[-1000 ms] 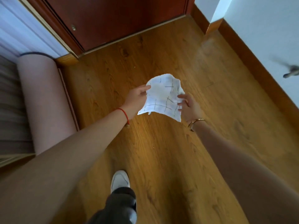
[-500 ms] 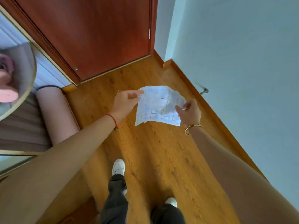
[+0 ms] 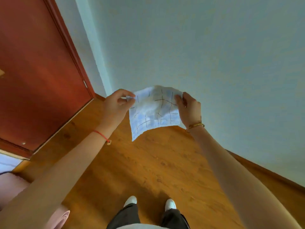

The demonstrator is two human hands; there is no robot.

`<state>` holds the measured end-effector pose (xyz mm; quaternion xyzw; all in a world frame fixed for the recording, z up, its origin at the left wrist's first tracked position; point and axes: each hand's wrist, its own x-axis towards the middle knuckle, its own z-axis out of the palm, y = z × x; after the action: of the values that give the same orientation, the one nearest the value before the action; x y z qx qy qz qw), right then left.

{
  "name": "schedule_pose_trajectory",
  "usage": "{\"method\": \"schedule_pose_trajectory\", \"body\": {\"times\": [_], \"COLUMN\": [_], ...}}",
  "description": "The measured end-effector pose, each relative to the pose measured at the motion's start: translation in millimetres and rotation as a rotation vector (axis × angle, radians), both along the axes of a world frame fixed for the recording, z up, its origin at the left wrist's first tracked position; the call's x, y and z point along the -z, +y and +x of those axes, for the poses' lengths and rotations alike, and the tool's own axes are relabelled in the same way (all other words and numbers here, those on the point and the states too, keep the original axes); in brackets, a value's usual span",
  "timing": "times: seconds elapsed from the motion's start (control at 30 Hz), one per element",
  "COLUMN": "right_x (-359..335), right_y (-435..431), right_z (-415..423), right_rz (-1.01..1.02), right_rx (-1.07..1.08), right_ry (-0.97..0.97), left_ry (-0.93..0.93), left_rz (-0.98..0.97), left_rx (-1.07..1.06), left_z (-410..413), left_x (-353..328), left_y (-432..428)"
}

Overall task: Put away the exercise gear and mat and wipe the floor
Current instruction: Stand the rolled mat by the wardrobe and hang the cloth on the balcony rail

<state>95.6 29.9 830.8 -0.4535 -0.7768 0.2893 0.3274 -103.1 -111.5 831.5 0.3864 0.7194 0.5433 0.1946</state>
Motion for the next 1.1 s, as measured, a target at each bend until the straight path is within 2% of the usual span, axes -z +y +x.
{"method": "schedule_pose_trajectory", "body": {"times": [0.13,0.43,0.77,1.1], "right_x": [-40,-80,-102,-101], "right_y": [-10,-82,-186,-268], "right_z": [65,223,453,666], "right_rz": [0.094,0.173,0.247,0.194], "right_rx": [0.265,0.728,1.129,1.43], "right_ry": [0.069,0.044,0.002,-0.017], "left_ry": [0.086,-0.02,-0.16,-0.201], "left_rz": [0.067,0.168,0.195,0.17], "left_rx": [0.179,0.537,0.942,1.186], "left_z": [30,171,425,688], "left_x": [-48,-116,-123,-103], "left_y": [28,78,96,74]}}
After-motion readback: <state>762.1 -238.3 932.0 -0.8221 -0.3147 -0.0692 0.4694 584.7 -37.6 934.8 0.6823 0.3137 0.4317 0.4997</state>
